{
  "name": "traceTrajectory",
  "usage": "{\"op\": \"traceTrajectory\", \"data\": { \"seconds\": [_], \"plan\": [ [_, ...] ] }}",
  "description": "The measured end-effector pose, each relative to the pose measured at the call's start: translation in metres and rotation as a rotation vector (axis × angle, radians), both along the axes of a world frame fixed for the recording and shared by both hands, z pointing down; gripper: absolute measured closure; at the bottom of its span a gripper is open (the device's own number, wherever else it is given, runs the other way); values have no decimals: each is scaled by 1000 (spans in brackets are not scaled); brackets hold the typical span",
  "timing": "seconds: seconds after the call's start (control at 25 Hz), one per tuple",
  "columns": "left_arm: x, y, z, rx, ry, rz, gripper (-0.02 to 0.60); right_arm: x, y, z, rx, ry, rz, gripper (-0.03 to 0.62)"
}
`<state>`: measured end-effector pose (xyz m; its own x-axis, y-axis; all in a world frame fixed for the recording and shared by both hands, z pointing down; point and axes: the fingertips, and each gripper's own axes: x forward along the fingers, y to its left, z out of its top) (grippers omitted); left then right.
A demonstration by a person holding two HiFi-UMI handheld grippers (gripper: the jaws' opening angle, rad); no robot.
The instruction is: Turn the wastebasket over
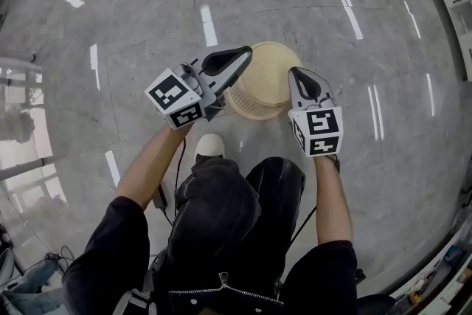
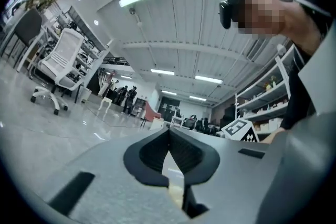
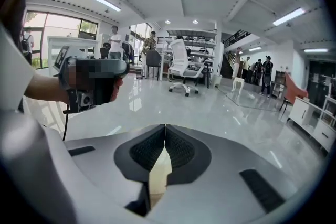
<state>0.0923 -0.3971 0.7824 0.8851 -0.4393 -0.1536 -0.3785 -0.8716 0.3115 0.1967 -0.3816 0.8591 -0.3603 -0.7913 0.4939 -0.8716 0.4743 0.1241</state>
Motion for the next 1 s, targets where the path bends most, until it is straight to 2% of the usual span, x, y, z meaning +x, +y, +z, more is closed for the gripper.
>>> {"op": "traceTrajectory", "data": {
  "seconds": [0.12, 0.2, 0.32, 0.48, 0.64, 0.72, 0.88, 1.0],
  "plan": [
    [-9, -8, -57, -62, 109, 56, 577, -9, -4, -55, 33, -8, -12, 583],
    [-17, -16, -100, -90, 144, 61, 577, -13, -3, -97, 35, -23, 10, 583],
    [-26, -18, -173, -115, 158, 60, 577, -20, 8, -166, 30, -53, 53, 583],
    [-30, 2, -293, -114, 137, 77, 577, -24, 38, -283, 44, -93, 109, 583],
    [-34, 42, -410, -80, 76, 86, 577, -26, 79, -408, 76, -117, 163, 583],
    [-35, 66, -458, -48, 14, 91, 577, -31, 102, -461, 89, -124, 179, 583],
    [-36, 127, -522, -2, -188, 38, 577, -46, 161, -545, 84, -129, 204, 583],
    [-35, 171, -560, -21, -244, -11, 577, -48, 198, -588, 65, -134, 239, 583]
  ]
}}
